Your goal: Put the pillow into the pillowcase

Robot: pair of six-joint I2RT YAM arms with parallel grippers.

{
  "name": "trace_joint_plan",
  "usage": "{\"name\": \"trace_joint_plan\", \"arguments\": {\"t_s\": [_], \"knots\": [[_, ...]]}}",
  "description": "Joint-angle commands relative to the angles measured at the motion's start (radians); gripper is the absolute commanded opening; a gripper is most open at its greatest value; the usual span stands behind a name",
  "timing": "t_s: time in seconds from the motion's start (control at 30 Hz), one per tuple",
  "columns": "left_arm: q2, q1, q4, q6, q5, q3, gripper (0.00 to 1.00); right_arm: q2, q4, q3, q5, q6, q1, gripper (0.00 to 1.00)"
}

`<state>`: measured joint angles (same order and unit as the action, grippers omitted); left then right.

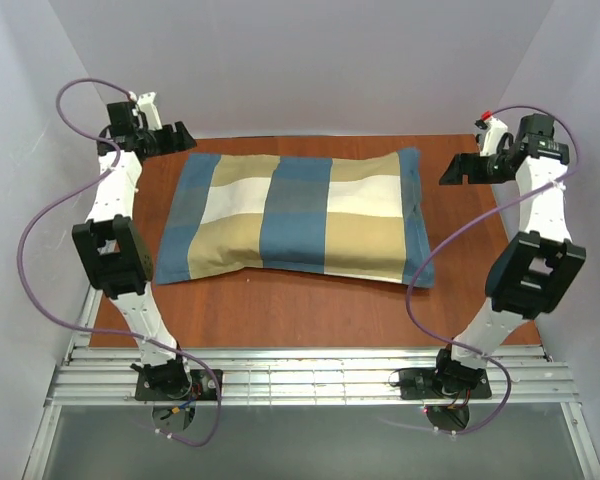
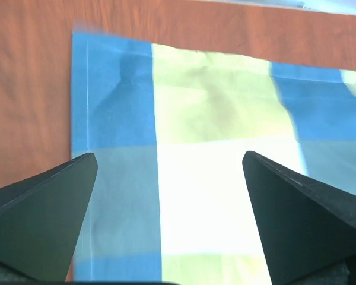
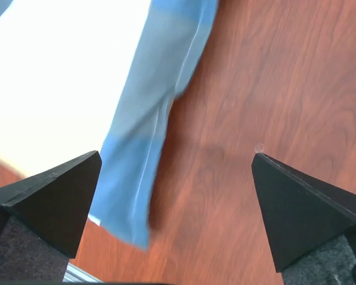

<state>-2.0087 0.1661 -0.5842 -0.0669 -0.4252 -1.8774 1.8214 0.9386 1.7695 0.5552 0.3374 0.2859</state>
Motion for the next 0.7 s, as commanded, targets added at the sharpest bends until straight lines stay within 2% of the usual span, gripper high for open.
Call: {"name": "trace_joint_plan", "arguments": {"t_s": [0.0,0.13,0.17,0.3,0.37,0.53,0.67], "knots": [[0.255,0.006,-0.061,0.153,-0.016,0.056,0.94,-0.147,-0.055,-0.126,-0.041,0.106,-0.007,0.98],[0.379,0.0,-0.14,0.208,-0.182,0.282,0.95,-0.229,-0.064,-0.257,-0.002,0.138,-0.094,0.99],[0.408,-0.002,-0.152,0.211,-0.208,0.393,0.96,-0.243,-0.064,-0.313,0.006,0.141,-0.112,0.99],[0.547,-0.004,-0.111,0.205,-0.228,0.639,0.97,-0.322,-0.078,-0.432,0.002,0.124,-0.154,0.99],[0.613,-0.004,-0.12,0.22,-0.257,0.699,0.98,-0.353,-0.073,-0.476,-0.005,0.13,-0.149,0.99],[0.677,0.003,-0.201,0.272,-0.158,0.791,0.98,-0.502,-0.054,-0.662,-0.085,0.189,-0.146,0.99],[0.781,0.004,-0.181,0.315,-0.115,0.894,0.98,-0.652,-0.047,-0.812,-0.152,0.225,-0.142,0.99]]}}
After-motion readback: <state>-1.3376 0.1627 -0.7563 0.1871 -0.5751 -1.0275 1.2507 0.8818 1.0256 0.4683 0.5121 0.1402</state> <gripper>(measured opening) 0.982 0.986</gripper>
